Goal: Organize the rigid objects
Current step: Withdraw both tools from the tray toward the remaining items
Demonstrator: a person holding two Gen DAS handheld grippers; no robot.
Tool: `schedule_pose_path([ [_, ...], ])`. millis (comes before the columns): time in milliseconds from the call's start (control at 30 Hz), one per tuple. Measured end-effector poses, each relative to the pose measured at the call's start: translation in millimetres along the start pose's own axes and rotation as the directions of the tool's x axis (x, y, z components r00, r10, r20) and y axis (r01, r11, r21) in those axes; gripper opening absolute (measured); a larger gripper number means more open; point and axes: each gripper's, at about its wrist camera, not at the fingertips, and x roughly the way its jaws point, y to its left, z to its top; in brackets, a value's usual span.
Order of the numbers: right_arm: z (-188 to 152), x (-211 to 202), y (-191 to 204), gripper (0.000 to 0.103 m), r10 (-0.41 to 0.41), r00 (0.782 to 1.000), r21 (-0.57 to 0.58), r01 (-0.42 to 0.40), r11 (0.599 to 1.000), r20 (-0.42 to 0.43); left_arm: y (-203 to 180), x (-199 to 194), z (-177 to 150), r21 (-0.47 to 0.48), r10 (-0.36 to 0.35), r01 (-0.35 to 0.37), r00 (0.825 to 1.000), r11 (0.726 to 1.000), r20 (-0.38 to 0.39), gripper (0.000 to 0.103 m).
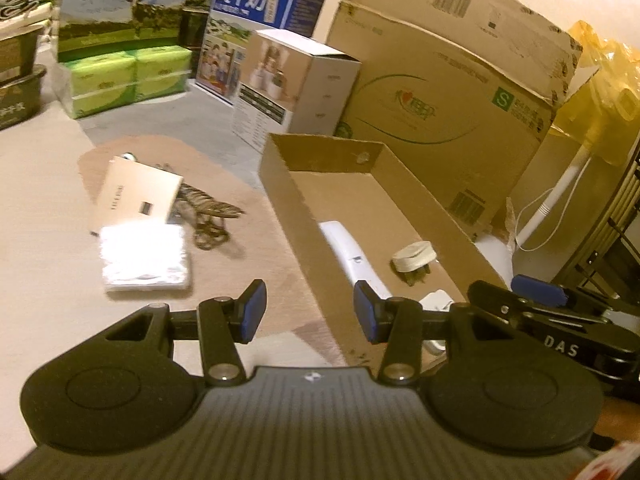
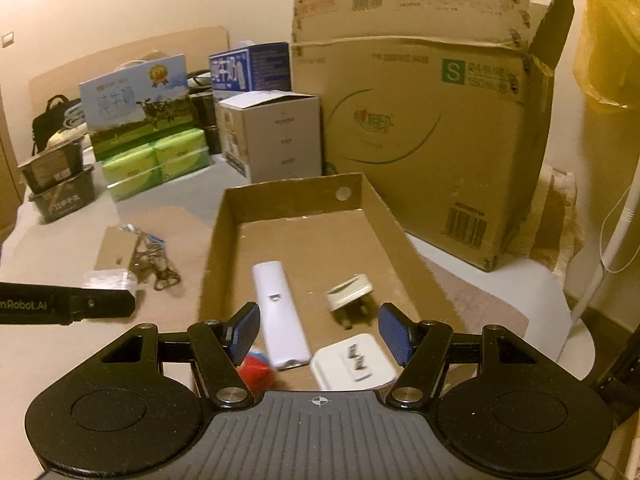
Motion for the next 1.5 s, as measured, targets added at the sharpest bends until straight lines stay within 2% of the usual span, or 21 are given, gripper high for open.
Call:
schedule_pose_path([
  [367, -8, -21, 45, 0.066, 0.053, 0.998, -0.003, -0.053, 0.999, 0.013, 43, -33, -9, -0.001, 0.069, -0.069, 0.997, 0.998, 0.034, 0.049],
  [533, -14, -24, 66, 0.067, 0.076, 0.997, 0.003, -0.076, 0.997, 0.006, 63, -48, -13, -0.005, 0.106, -0.106, 0.993, 0.994, 0.049, 0.059],
  [667, -18, -24, 81, 0.068, 0.096, 0.995, 0.002, -0.096, 0.995, 0.0, 78, -59, -14, -0.003, 0.135, -0.135, 0.989, 0.991, 0.061, 0.062],
  [833, -21, -23, 99, 0.074, 0.119, 0.993, -0.002, -0.119, 0.993, -0.001, 94, -68, -17, 0.015, 0.173, -0.175, 0.982, 0.985, 0.073, 0.073],
  [1033, -23, -13, 118, 0.084, 0.135, 0.991, -0.005, -0.135, 0.991, -0.013, 115, -71, -19, 0.028, 0.206, -0.208, 0.976, 0.978, 0.067, 0.079],
  [1500, -27, 23, 160, 0.093, 0.189, 0.98, -0.011, -0.19, 0.982, -0.064, 163, -64, -9, 0.083, 0.288, -0.292, 0.956, 0.953, 0.051, 0.099],
])
